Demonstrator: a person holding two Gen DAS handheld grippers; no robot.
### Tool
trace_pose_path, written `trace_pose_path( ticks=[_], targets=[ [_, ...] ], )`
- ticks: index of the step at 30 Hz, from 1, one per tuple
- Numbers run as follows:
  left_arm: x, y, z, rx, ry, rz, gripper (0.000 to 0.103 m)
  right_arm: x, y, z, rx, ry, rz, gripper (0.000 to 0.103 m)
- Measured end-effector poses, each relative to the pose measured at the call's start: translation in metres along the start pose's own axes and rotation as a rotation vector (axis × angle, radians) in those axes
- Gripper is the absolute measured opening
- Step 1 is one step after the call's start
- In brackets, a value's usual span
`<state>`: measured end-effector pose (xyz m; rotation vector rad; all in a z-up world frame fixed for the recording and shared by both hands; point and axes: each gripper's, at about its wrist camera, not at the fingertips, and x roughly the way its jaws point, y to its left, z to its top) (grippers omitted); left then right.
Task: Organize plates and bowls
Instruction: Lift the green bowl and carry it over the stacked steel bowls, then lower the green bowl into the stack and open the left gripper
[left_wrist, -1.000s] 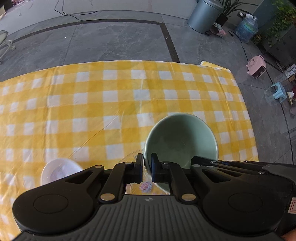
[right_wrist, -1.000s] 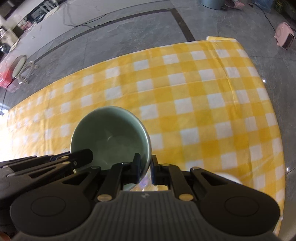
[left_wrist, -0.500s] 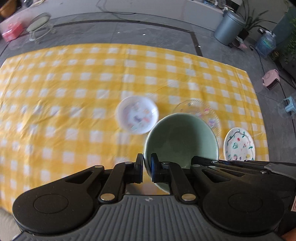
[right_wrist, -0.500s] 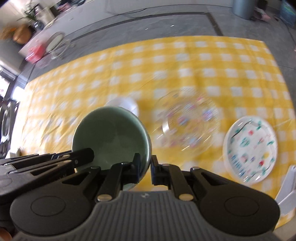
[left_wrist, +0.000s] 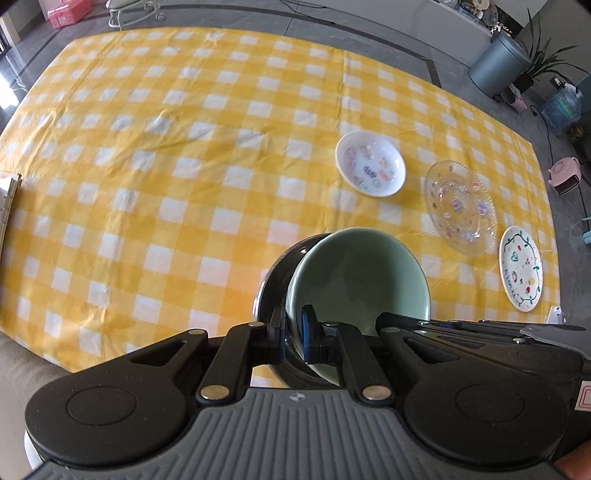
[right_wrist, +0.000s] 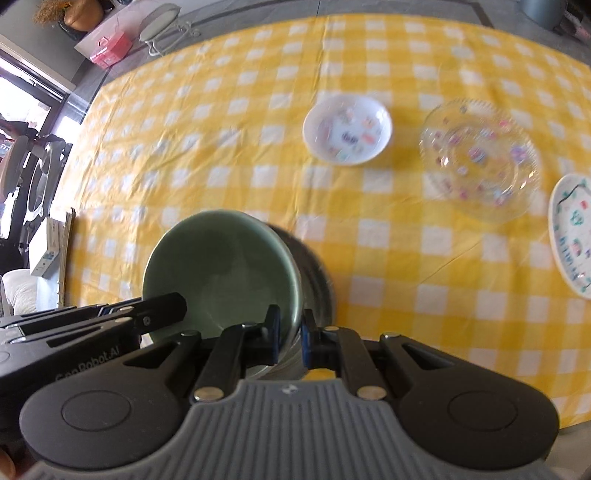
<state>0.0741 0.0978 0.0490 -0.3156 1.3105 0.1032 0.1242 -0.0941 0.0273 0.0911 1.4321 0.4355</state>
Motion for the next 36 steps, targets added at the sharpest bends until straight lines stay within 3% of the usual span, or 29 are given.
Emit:
trace_pose_path(
  ticks=[8, 27, 30, 32, 36],
  targets=[
    [0.019, 0.011, -0.003, 0.006, 0.044, -0.018, 0.009, 0.031, -0.001, 0.005, 0.013, 0.042, -0.012, 0.008],
    [0.018, 0.013, 0.007, 0.011, 0.133, -0.035, 0.017, 0.036, 0.002, 0.011, 0.007, 0.057, -0.052, 0.008],
    [0.013, 0.014, 0.008, 0.009, 0.131, -0.046, 0.024, 0.036, 0.003, 0.011, 0.003, 0.055, -0.057, 0.008],
    [0.005, 0.013, 0.010, 0.020, 0.106, -0.043, 0.036, 0.037, 0.004, 0.012, 0.000, 0.050, -0.064, 0.007],
    [-0.006, 0.010, 0.015, 0.048, 0.065, -0.040, 0.037, 0.034, 0.007, 0.014, -0.022, 0.032, -0.079, 0.004]
  ],
)
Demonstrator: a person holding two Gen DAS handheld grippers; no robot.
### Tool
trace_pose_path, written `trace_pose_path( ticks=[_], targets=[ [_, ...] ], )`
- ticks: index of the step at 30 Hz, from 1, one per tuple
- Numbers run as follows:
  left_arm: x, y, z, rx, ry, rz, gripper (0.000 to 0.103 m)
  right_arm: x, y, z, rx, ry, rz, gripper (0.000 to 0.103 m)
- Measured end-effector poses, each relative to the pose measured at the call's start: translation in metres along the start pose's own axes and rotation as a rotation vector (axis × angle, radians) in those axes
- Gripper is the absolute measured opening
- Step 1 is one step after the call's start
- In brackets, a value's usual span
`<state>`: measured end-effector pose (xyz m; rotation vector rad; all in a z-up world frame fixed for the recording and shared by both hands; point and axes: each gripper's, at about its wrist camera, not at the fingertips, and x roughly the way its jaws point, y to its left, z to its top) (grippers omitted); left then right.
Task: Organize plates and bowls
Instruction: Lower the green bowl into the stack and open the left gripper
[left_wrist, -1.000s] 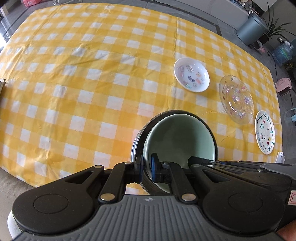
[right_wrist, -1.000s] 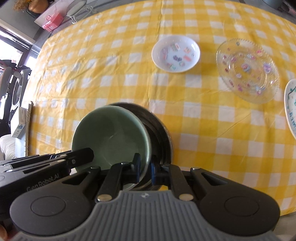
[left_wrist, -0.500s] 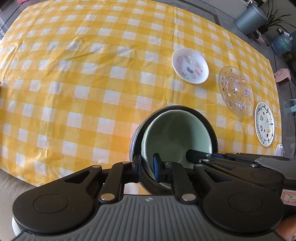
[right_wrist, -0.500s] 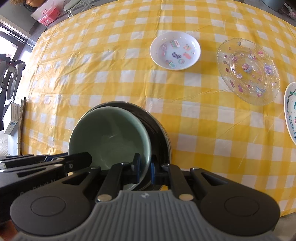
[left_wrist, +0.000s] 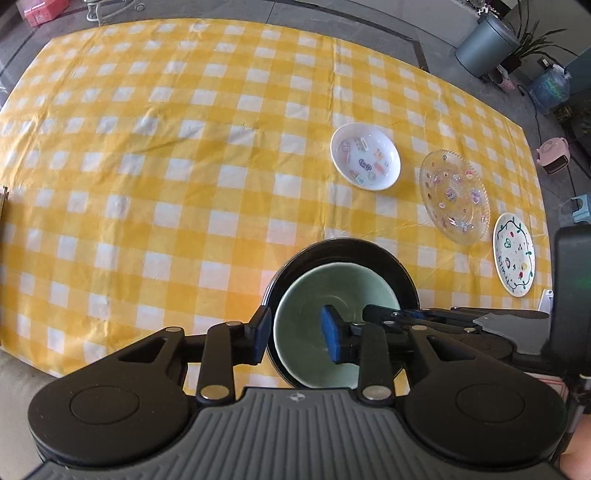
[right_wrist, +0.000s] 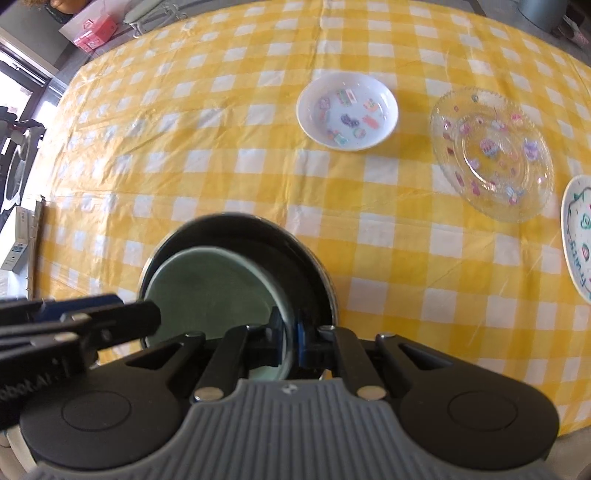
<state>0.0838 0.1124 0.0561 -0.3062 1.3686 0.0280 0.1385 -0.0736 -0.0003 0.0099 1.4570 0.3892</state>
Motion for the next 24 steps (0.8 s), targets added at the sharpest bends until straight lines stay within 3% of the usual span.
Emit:
trace_pose_path(
  ticks=[12, 19, 21, 24],
  targets=[
    [0.006, -0.004, -0.007, 0.064, 0.013, 0.011, 0.037, -0.021, 0.006, 0.001, -0.063, -0.028, -0.040, 0.011],
    [0.000, -0.015, -0.011, 0.127, -0.020, -0.001, 0.037, -0.046, -0.002, -0.003, -0.078, -0.076, -0.027, 0.012],
    [-0.003, -0.022, -0.014, 0.158, -0.043, -0.002, 0.037, -0.052, -0.006, -0.007, -0.077, -0.093, -0.023, 0.019],
    [-0.009, -0.035, -0.020, 0.214, -0.091, -0.024, 0.037, -0.065, -0.015, -0.015, -0.065, -0.140, -0.018, 0.020]
  ],
)
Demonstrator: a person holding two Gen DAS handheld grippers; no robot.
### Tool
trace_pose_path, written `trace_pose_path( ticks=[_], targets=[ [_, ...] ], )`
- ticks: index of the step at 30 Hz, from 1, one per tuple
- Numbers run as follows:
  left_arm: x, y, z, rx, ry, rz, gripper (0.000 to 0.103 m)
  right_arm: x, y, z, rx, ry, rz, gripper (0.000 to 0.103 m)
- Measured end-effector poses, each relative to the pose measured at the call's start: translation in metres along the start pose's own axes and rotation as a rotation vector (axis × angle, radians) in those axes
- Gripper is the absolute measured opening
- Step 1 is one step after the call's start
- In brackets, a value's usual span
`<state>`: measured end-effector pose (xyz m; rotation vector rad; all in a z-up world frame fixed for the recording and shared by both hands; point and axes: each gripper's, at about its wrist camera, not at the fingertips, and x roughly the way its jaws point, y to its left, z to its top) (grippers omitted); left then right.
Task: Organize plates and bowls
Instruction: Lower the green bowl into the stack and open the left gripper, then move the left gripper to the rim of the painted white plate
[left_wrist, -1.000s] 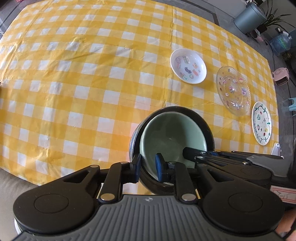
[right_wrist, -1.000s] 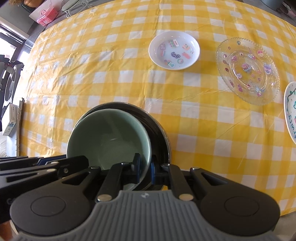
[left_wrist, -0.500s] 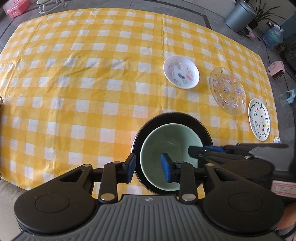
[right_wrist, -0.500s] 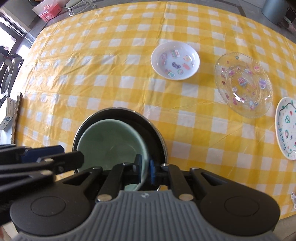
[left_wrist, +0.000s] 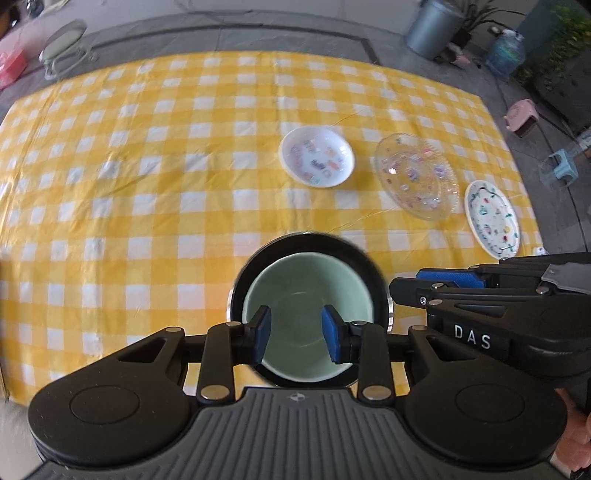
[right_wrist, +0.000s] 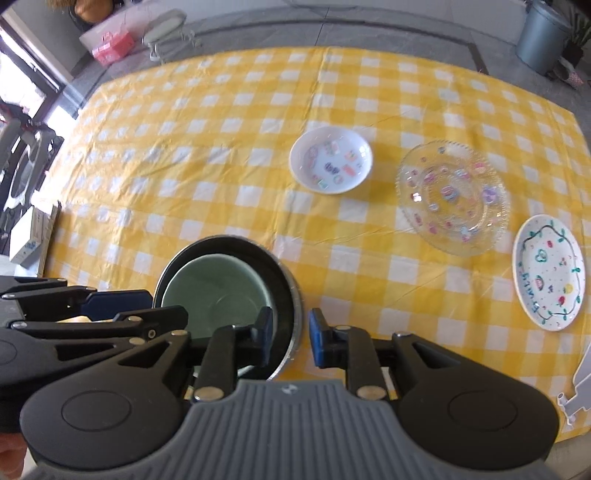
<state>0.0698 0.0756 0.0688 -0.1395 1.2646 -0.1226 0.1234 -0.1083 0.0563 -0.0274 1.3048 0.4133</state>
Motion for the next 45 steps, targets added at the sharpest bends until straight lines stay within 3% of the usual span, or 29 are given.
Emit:
trace_pose_path(
  ticks=[8, 13, 16, 21, 23, 29, 33, 41, 45],
  targets=[
    [-0.009, -0.044, -0.008, 0.104, -0.114, -0.088, 0.040, -0.031, -0.048, -0.034, 0.070, -0.202, 0.002, 0.022],
    [-0.004, -0.081, -0.015, 0.147, -0.202, -0.135, 0.040, -0.034, -0.098, -0.063, 0.157, -0.304, -0.006, 0.030],
    [0.006, -0.107, -0.019, 0.181, -0.249, -0.160, 0.040, -0.031, -0.127, -0.077, 0.191, -0.320, -0.049, 0.031],
    [0.032, -0.150, -0.023, 0.240, -0.315, -0.178, 0.052, -0.030, -0.181, -0.103, 0.270, -0.436, -0.100, 0.031],
    [0.042, -0.165, -0.022, 0.254, -0.332, -0.174, 0.053, -0.027, -0.203, -0.106, 0.330, -0.437, -0.138, 0.032],
    [0.078, -0.202, -0.014, 0.255, -0.335, -0.213, 0.053, -0.018, -0.255, -0.111, 0.448, -0.461, -0.202, 0.032],
    [0.105, -0.214, 0.001, 0.221, -0.284, -0.260, 0.052, -0.009, -0.284, -0.113, 0.539, -0.485, -0.207, 0.032],
    [0.151, -0.226, 0.013, 0.153, -0.286, -0.251, 0.048, 0.013, -0.322, -0.114, 0.623, -0.509, -0.239, 0.034],
    [0.167, -0.224, 0.018, 0.092, -0.275, -0.264, 0.044, 0.011, -0.336, -0.118, 0.656, -0.568, -0.200, 0.035]
  ],
)
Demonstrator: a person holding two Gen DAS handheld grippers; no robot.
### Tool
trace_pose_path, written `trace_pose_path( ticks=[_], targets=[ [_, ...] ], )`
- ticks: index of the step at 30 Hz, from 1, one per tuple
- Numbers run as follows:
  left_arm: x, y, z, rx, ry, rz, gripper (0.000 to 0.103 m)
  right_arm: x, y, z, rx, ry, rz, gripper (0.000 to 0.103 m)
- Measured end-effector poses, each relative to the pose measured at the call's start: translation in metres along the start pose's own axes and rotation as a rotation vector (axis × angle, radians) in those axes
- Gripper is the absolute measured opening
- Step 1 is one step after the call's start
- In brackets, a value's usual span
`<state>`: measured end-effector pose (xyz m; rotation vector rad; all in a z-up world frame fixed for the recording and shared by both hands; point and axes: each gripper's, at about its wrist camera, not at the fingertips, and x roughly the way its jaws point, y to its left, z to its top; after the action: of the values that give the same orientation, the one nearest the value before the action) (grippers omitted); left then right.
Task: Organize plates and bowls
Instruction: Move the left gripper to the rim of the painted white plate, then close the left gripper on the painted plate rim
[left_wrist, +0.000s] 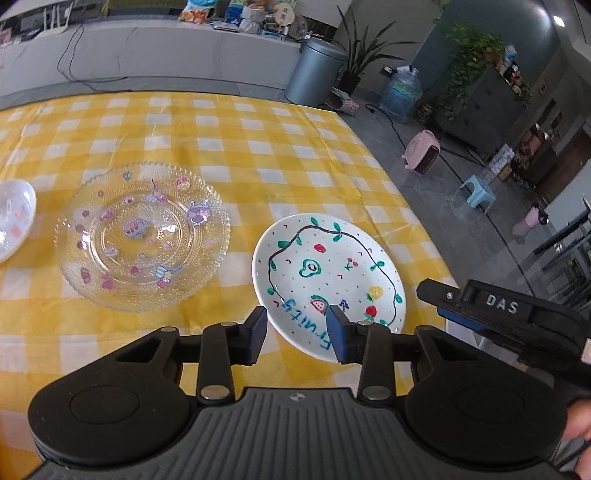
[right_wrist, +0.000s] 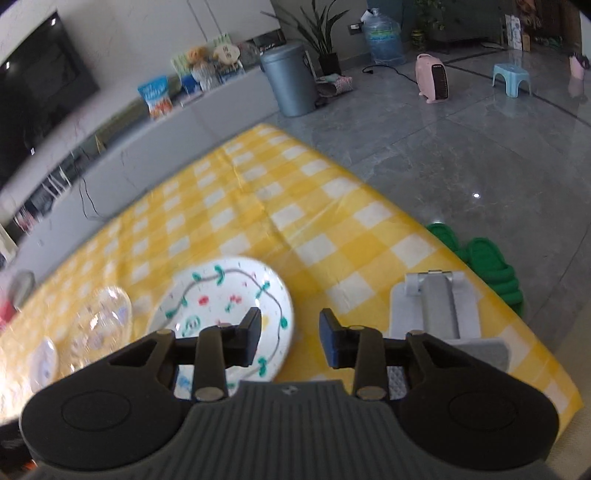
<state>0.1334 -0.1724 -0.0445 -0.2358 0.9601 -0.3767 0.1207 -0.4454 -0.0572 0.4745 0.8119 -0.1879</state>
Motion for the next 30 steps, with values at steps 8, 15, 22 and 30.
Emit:
trace_pose_path(
  ticks=[8, 15, 22, 30],
  targets=[
    [0.012, 0.013, 0.003, -0.046, -0.005, 0.033, 0.044, 0.005, 0.003, 0.000, -0.011, -0.030, 0.041, 0.035],
    [0.020, 0.020, 0.005, -0.069, -0.011, 0.034, 0.038, 0.012, 0.025, -0.006, -0.105, -0.025, -0.043, 0.040],
    [0.028, 0.021, 0.009, -0.064, -0.003, 0.033, 0.023, 0.022, 0.029, -0.010, -0.113, 0.010, -0.079, 0.038],
    [0.030, 0.023, 0.012, -0.064, 0.000, 0.020, 0.014, 0.031, 0.020, -0.014, -0.052, 0.082, -0.059, 0.017]
  ],
)
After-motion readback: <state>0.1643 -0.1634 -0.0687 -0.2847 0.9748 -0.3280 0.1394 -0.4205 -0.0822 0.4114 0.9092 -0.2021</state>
